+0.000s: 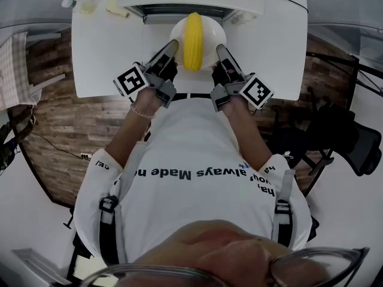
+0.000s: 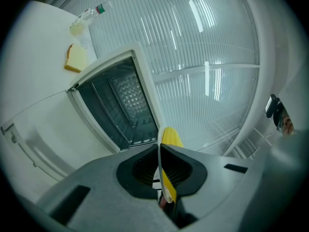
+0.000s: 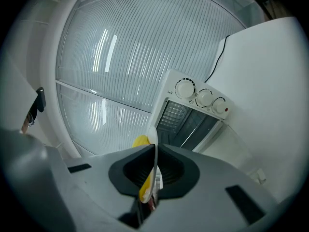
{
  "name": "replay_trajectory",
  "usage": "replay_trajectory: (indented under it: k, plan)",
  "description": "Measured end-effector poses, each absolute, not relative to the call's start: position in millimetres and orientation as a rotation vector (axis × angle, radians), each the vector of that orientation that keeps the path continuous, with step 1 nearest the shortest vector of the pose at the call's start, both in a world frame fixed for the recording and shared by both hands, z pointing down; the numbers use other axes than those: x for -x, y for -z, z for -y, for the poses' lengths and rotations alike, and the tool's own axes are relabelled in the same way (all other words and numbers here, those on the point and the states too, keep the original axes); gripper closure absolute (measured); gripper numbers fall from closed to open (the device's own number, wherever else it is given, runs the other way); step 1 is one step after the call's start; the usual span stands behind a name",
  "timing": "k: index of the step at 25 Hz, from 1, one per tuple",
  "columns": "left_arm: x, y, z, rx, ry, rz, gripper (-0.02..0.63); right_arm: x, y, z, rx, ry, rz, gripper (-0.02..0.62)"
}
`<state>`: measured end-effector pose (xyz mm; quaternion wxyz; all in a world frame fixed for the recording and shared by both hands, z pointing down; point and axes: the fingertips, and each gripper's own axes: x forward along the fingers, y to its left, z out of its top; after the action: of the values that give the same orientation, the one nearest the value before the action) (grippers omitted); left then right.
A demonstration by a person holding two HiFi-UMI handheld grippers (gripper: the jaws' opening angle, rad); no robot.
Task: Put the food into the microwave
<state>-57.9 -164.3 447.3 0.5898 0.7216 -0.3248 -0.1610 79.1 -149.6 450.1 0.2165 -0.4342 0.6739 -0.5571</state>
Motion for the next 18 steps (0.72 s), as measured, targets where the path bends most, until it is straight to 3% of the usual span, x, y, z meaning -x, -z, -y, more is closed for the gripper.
replay_trajectory:
  k: [18]
  plan:
    - [61, -484, 177, -1.709, 0.312, 0.798, 0.588, -74, -483, 164, 1.198, 1.571, -1.825, 0.572]
